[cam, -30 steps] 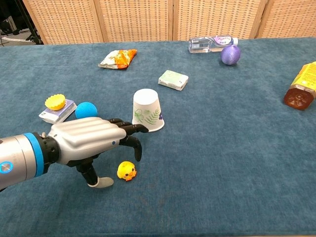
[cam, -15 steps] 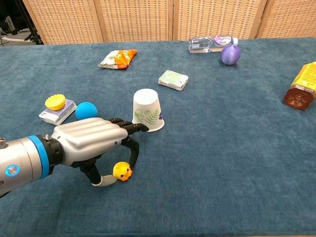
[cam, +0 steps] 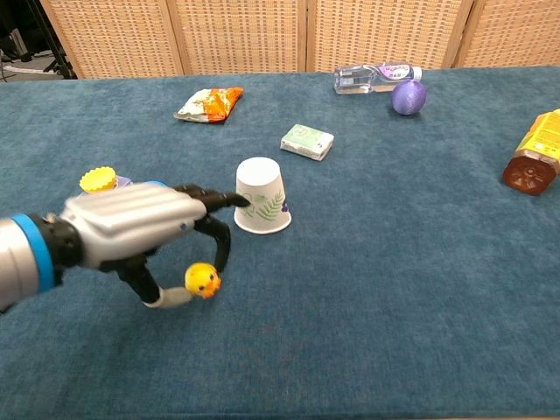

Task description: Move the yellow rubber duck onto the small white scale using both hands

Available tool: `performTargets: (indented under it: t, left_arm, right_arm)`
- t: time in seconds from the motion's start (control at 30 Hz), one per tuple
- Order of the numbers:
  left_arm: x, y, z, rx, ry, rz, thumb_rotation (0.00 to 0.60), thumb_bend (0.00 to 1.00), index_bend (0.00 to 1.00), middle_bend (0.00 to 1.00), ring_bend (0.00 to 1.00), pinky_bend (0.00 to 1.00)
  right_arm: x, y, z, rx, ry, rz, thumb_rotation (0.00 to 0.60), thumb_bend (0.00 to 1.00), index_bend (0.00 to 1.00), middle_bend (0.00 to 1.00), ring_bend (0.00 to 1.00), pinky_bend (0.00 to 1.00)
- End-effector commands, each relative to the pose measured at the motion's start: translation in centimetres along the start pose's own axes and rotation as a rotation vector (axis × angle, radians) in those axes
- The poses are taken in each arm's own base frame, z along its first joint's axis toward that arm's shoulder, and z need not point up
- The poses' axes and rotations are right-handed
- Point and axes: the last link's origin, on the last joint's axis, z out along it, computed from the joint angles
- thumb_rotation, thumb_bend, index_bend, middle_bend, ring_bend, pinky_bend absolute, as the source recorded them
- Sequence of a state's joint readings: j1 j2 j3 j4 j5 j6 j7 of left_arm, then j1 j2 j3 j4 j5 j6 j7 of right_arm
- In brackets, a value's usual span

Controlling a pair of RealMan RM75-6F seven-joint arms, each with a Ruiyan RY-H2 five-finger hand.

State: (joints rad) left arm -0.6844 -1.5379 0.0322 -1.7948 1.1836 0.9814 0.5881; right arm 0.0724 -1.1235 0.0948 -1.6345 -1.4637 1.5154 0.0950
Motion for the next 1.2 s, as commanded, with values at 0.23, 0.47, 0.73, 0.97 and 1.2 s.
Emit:
performTargets:
  t: [0.23, 0.47, 0.73, 0.97, 1.2]
  left_arm:
    - [7.4, -5.9, -3.2, 0.108, 0.195, -0.077, 0.6, 0.36, 0.54, 0.0, 0.0, 0.0]
    - [9.8, -12.1, -2.0, 0.271, 0.21, -0.087, 0.6, 0.36, 0.55, 0.0, 0.0, 0.0]
    - [7.5, -15.7, -0.1, 0.352, 0.108, -0.096, 0.6, 0.36, 0.55, 0.0, 0.0, 0.0]
    - [6.3, -16.3, 0.4, 0.365, 0.086, -0.103, 0.6, 0.36, 0.55, 0.0, 0.0, 0.0]
    - [5.8, -16.3, 0.2, 0.362, 0.075, -0.113, 0.6, 0.36, 0.54, 0.0, 0.0, 0.0]
  right_arm:
    - [-0.2, -0.2, 0.0, 0.004, -0.007, 0.0, 0.6, 0.0, 0.04, 0.0, 0.0, 0.0]
    - [-0.4, -0.3, -0.1, 0.007, -0.012, -0.009, 0.6, 0.0, 0.04, 0.0, 0.0, 0.0]
    - [-0.4, -0.2, 0.0, -0.004, -0.009, -0.016, 0.6, 0.0, 0.04, 0.0, 0.0, 0.0]
    - [-0.3, -0.1, 0.2, -0.009, -0.005, -0.013, 0.6, 0.0, 0.04, 0.0, 0.0, 0.0]
    - [-0.2, 0.1, 0.2, -0.015, -0.003, -0.006, 0.6, 0.0, 0.04, 0.0, 0.0, 0.0]
